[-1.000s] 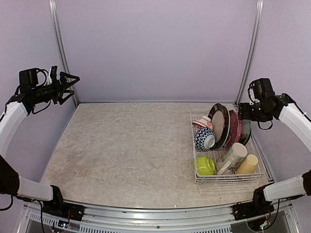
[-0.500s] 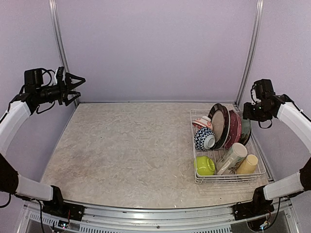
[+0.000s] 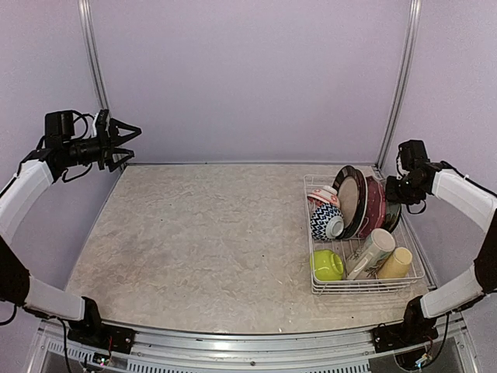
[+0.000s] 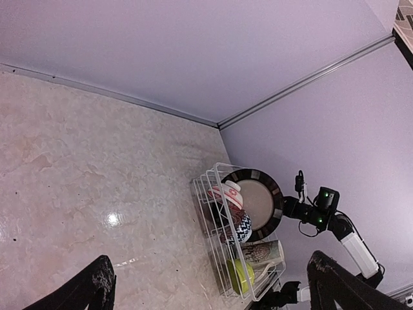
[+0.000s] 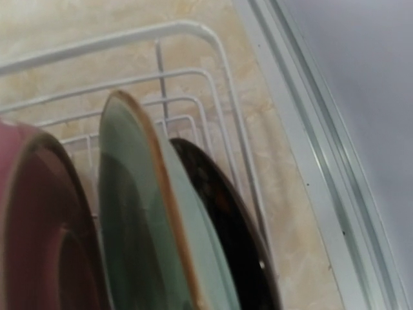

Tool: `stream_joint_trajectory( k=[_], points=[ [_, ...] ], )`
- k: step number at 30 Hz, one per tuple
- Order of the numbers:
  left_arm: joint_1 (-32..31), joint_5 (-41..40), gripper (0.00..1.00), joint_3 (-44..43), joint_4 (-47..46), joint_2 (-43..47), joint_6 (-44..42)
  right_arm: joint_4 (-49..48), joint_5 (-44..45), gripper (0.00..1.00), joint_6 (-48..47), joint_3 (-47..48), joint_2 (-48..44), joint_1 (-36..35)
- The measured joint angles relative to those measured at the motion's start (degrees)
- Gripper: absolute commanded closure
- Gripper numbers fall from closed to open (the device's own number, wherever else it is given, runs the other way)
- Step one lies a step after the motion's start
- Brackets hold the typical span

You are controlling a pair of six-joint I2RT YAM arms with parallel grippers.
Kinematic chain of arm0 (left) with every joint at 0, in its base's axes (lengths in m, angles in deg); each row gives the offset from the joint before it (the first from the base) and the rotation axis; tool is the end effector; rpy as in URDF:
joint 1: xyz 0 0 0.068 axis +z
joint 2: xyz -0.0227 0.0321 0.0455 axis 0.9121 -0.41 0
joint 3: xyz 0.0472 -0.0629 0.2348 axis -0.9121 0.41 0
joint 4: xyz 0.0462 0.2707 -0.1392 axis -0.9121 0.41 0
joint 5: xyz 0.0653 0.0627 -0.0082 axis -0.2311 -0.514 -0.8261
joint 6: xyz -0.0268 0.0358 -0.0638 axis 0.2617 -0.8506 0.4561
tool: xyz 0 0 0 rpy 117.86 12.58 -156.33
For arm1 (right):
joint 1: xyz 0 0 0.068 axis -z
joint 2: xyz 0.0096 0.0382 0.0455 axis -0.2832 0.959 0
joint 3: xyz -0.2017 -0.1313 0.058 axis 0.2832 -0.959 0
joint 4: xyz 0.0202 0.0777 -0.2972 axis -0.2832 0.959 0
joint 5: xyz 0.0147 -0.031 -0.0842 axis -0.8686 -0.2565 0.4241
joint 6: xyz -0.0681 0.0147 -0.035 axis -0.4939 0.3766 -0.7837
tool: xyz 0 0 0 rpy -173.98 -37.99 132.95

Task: Unload the mixed dishes from the dish rack
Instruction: Grab the plate from the dish rack.

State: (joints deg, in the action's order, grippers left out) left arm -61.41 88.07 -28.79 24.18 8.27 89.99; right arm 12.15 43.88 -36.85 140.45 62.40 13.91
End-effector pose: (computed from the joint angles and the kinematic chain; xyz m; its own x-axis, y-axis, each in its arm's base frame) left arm 0.3546 -0.0254 0.3476 -0.6975 -0.4155 -0.5838 0.3405 0.5247 -0.7803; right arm 0.3549 -0.0001 0.2187 -0.6858 0.2657 -0.6775 0.3377 0.9409 0.0270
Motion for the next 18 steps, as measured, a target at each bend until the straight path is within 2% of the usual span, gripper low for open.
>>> stream_joint_trajectory(
  k=[15,18],
  points=[
    [-0.72,0.55,0.01,0.0,0.0,-2.38,0.2,-1.33,0.81,1.0,-1.16,-0.92,1.75,0.11],
    [-0.72,0.85,0.01,0.0,0.0,-2.75,0.24,-1.25,0.57,1.0,-1.2,-0.9,1.55,0.11]
  ],
)
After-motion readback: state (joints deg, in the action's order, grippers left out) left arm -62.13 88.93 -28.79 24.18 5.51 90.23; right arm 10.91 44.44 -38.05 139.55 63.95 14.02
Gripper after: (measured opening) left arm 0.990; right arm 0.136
